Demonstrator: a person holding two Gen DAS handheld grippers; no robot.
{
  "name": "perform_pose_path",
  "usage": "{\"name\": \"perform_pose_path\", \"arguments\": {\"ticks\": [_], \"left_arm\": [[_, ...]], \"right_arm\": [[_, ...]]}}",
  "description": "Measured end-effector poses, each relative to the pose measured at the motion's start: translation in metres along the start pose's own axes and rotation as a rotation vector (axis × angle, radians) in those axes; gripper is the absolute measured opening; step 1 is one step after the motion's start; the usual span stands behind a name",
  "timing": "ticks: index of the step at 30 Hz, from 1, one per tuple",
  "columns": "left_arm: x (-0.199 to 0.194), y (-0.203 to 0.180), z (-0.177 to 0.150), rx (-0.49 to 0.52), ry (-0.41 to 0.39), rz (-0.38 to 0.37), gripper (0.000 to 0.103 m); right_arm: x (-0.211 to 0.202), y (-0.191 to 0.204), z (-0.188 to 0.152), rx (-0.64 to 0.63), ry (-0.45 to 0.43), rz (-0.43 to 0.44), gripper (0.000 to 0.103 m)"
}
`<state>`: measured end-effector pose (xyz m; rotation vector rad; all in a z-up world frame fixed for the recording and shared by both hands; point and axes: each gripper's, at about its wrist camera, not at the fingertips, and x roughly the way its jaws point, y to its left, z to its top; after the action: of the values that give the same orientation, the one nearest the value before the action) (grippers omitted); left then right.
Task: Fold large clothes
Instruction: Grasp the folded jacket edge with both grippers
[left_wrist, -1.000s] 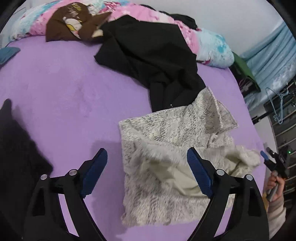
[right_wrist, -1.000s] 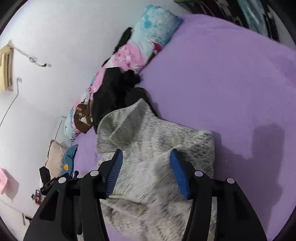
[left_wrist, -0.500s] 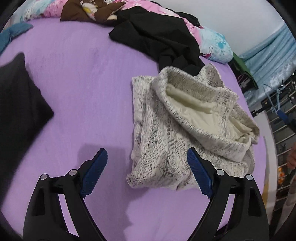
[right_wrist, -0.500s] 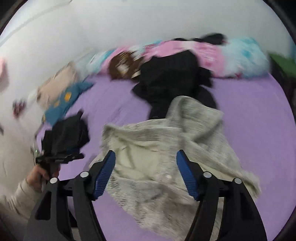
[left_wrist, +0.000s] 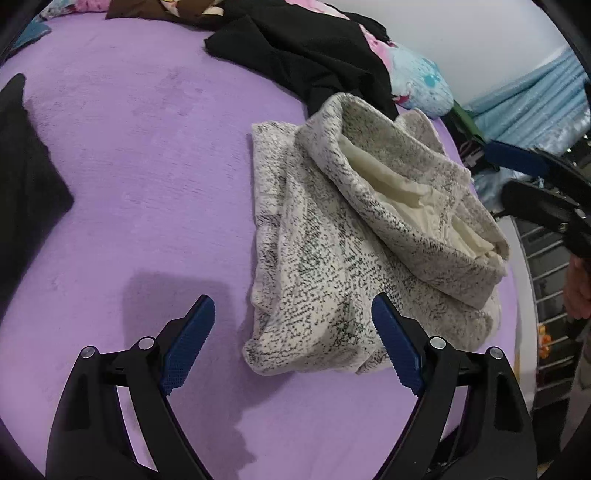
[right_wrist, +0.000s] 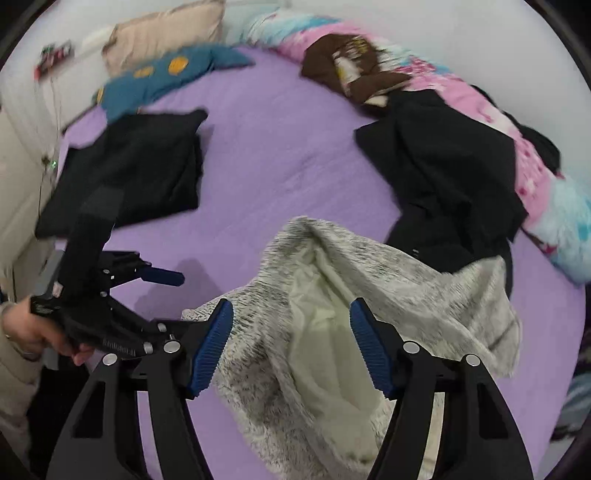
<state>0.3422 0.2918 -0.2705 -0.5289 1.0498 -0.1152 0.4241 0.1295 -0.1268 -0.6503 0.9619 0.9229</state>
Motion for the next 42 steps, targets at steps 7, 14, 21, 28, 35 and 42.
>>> {"name": "perform_pose_path", "arguments": {"ticks": [7, 14, 21, 28, 35, 42], "left_arm": [[0.014, 0.004, 0.006, -0.004, 0.025, -0.035, 0.083], [0.025, 0.004, 0.008, -0.002, 0.048, -0.081, 0.081], [0.042, 0.007, 0.009, -0.016, 0.098, -0.123, 0.06], [0.043, 0.02, 0.008, -0.058, 0.12, -0.16, 0.037], [0.041, 0.026, 0.008, -0.07, 0.138, -0.189, 0.023], [0.023, 0.045, 0.003, -0.104, 0.136, -0.211, 0.016]], "right_arm": [[0.046, 0.031, 0.014, -0.142, 0.122, -0.042, 0.048], [0.078, 0.042, 0.007, -0.212, 0.221, -0.092, 0.026], [0.078, 0.042, 0.005, -0.251, 0.225, -0.118, 0.008], [0.054, 0.02, 0.014, -0.217, 0.184, -0.129, 0.008], [0.03, -0.014, 0.036, -0.177, 0.136, -0.15, 0.007], [0.029, -0.033, 0.057, -0.18, 0.121, -0.171, 0.007]]}}
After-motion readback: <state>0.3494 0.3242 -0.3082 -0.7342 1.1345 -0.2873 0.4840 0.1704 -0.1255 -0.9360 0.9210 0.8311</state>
